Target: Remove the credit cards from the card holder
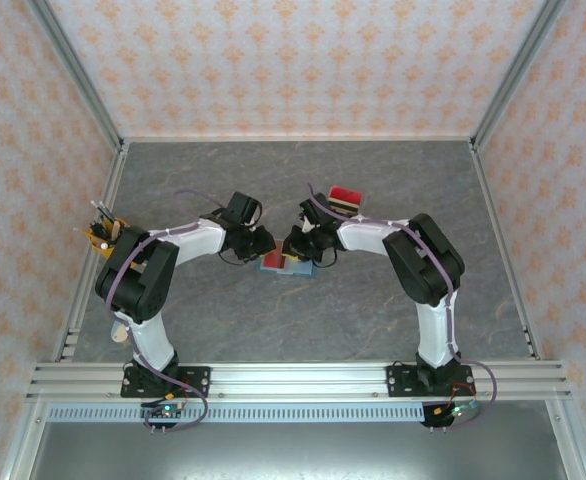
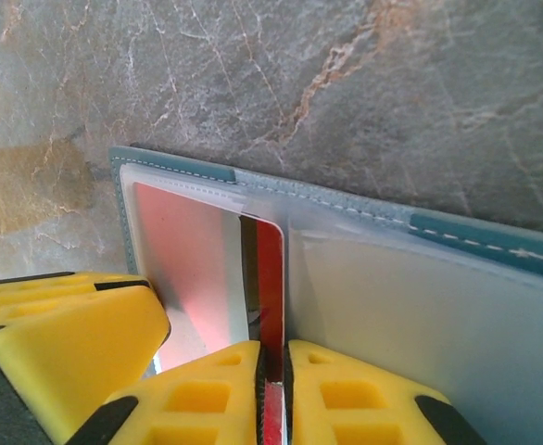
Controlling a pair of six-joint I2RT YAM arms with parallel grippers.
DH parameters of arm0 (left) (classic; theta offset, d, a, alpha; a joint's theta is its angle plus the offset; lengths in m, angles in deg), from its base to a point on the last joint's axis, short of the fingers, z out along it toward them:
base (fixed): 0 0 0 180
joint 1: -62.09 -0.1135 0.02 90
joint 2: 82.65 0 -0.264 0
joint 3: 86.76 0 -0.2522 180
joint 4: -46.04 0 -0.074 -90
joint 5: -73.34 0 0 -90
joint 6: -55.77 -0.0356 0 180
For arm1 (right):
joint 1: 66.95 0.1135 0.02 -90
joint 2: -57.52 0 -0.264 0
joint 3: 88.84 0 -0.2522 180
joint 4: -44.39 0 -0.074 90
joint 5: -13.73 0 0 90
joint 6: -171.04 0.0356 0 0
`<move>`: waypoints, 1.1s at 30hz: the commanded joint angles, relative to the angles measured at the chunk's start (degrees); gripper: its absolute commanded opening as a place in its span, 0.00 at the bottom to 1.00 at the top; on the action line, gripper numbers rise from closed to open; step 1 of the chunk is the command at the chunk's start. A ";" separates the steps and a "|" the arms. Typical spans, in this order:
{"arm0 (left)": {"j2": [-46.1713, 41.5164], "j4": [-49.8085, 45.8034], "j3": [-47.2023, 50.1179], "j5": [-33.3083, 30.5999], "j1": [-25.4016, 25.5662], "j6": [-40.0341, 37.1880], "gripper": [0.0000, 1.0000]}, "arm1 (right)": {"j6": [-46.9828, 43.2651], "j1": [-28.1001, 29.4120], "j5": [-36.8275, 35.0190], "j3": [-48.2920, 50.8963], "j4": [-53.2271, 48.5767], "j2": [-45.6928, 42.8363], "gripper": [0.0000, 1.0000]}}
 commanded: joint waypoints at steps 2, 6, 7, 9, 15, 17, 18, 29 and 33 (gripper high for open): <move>0.67 -3.65 2.89 -1.86 0.35 0.35 0.26 | 0.64 0.11 1.41 -0.29 1.47 2.30 0.10; -0.01 -3.74 2.95 -1.76 0.35 0.36 0.29 | 0.57 0.03 1.05 -0.30 1.42 1.66 0.01; -0.48 -3.90 2.95 -1.89 0.27 0.37 0.31 | 0.27 -0.10 0.66 -0.05 1.08 1.06 0.00; -1.36 -3.96 3.09 -1.89 0.09 0.37 0.33 | -0.35 -0.54 0.03 0.69 0.18 -0.43 0.00; -3.96 -3.63 3.22 -0.95 -0.53 0.19 0.41 | -3.44 -1.98 0.62 2.75 -4.42 -4.01 0.00; -4.17 -3.27 3.26 0.10 -0.70 0.11 0.42 | -4.20 -2.28 1.04 3.37 -5.45 -4.69 0.00; -4.10 -3.13 3.24 0.35 -0.71 0.02 0.42 | -4.47 -2.41 0.98 3.63 -5.69 -4.99 0.00; -6.41 -3.17 3.26 0.85 -0.79 -0.07 0.32 | -6.10 -1.66 8.26 1.87 -1.86 -4.72 0.12; -8.42 -5.53 3.33 -2.65 -1.21 -0.59 0.29 | -6.46 -0.56 7.19 -0.65 -3.57 -3.42 0.16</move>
